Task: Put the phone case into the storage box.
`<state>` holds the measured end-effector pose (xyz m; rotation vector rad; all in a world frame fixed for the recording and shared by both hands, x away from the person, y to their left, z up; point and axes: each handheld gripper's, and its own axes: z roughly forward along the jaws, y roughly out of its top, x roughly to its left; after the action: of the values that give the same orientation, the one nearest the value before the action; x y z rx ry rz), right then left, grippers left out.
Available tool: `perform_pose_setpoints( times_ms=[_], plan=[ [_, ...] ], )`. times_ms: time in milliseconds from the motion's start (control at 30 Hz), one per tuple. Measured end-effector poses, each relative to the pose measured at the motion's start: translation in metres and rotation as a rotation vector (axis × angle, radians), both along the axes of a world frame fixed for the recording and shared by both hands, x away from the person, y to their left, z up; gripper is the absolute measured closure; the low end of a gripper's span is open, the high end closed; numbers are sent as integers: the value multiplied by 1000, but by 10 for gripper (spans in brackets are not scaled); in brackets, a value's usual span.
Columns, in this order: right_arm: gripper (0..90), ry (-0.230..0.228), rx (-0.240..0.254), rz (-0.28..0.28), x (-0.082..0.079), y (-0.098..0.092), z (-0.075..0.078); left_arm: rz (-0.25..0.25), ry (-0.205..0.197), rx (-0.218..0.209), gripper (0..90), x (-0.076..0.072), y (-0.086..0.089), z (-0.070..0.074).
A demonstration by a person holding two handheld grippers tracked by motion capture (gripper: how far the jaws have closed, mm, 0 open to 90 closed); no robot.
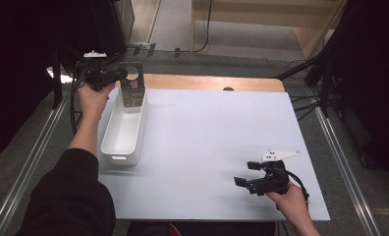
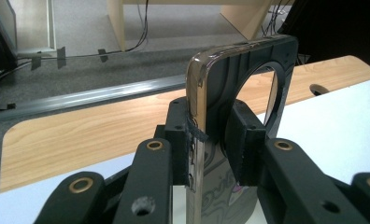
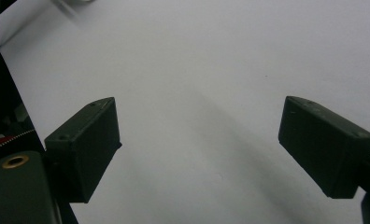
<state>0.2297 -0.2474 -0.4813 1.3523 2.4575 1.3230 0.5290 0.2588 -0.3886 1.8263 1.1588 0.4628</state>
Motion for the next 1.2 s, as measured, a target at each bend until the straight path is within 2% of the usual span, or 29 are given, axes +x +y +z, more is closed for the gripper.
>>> perform_pose_setpoints(
  times_ms=[200,433,733,1000,1200],
  plan=[
    [118,-3,1,-3,0,-1,0,0,12,1,721,2,1,-7],
    [118,-2,0,-3,0,-1,0,-9,-7,3,720,3,4,-11],
    [118,-2,1,-5,0,0,0,-27,14,-27,715,7,9,-18],
    [118,-3,3,-4,0,-1,0,-51,9,2,709,7,7,-21],
    [118,-1,5,-2,0,0,0,-51,2,-3,708,7,7,-23]
  ],
)
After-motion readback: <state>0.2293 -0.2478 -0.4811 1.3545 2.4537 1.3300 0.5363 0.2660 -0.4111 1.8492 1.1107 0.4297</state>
